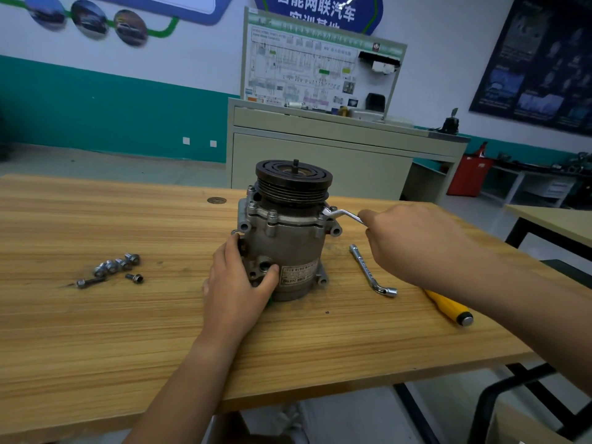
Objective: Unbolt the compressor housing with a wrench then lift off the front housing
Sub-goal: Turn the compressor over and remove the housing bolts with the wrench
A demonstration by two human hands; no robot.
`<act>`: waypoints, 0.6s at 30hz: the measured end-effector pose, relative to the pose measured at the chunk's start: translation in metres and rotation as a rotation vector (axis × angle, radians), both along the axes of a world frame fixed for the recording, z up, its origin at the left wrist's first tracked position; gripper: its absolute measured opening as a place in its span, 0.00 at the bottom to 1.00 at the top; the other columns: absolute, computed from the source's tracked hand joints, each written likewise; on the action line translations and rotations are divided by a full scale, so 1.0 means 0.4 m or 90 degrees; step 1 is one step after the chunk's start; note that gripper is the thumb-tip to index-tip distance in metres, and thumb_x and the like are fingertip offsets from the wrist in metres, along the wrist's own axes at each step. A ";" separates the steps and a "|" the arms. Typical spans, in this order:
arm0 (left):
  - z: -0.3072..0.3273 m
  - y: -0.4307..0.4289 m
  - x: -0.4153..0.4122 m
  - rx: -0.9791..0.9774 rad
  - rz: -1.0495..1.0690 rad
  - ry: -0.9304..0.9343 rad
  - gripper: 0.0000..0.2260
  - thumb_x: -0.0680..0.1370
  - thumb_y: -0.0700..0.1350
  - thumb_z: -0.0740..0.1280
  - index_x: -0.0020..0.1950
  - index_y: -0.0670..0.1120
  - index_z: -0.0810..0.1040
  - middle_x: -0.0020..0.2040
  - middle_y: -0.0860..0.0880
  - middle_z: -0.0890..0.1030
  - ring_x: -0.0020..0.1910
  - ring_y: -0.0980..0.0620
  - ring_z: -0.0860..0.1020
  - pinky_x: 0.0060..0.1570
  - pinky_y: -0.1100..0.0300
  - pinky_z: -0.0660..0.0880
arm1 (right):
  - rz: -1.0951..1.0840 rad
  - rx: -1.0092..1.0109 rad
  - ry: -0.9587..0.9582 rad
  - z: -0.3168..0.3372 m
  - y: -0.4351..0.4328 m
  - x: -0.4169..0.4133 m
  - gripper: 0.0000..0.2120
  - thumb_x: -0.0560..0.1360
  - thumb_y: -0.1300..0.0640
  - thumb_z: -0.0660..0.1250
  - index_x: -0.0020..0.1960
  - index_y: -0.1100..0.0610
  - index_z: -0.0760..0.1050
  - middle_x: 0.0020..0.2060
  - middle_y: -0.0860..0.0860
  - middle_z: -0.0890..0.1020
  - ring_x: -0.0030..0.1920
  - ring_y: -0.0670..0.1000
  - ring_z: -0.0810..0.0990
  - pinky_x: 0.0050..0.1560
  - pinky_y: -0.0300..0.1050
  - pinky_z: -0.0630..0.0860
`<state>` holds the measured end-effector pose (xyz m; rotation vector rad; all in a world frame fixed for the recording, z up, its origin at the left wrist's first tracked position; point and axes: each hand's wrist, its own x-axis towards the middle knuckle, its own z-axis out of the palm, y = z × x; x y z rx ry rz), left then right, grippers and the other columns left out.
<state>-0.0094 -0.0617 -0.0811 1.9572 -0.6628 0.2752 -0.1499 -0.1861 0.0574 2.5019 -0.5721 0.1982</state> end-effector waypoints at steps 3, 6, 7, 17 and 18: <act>0.000 0.000 -0.002 -0.005 -0.003 0.003 0.35 0.73 0.52 0.69 0.75 0.45 0.57 0.70 0.45 0.65 0.69 0.47 0.64 0.64 0.42 0.66 | 0.016 -0.077 0.073 0.015 0.031 0.007 0.15 0.76 0.64 0.57 0.62 0.57 0.68 0.28 0.49 0.61 0.26 0.48 0.59 0.22 0.40 0.58; 0.002 0.002 -0.004 -0.006 -0.004 0.002 0.35 0.73 0.52 0.69 0.75 0.44 0.57 0.70 0.45 0.66 0.69 0.47 0.64 0.64 0.42 0.66 | 0.044 -0.173 0.167 0.030 0.051 0.010 0.19 0.76 0.68 0.59 0.66 0.64 0.66 0.27 0.52 0.59 0.23 0.50 0.58 0.21 0.41 0.56; 0.002 0.003 -0.004 -0.005 -0.003 0.002 0.35 0.73 0.52 0.69 0.75 0.44 0.57 0.70 0.45 0.66 0.69 0.47 0.64 0.64 0.42 0.66 | 0.049 -0.193 0.187 0.033 0.049 0.009 0.19 0.75 0.69 0.59 0.66 0.65 0.65 0.27 0.52 0.59 0.23 0.50 0.58 0.20 0.41 0.57; 0.004 0.003 -0.004 -0.006 -0.008 0.012 0.35 0.73 0.52 0.69 0.75 0.45 0.57 0.70 0.45 0.65 0.69 0.47 0.64 0.65 0.42 0.65 | 0.058 -0.166 0.117 0.016 -0.008 0.017 0.17 0.78 0.62 0.53 0.66 0.58 0.61 0.25 0.48 0.64 0.23 0.48 0.62 0.21 0.40 0.58; 0.004 0.003 -0.005 -0.008 -0.008 0.010 0.35 0.73 0.52 0.69 0.75 0.45 0.57 0.70 0.45 0.65 0.69 0.47 0.64 0.65 0.42 0.65 | 0.056 -0.156 0.117 0.021 -0.012 0.020 0.14 0.79 0.61 0.53 0.65 0.57 0.62 0.26 0.48 0.65 0.24 0.48 0.63 0.21 0.40 0.59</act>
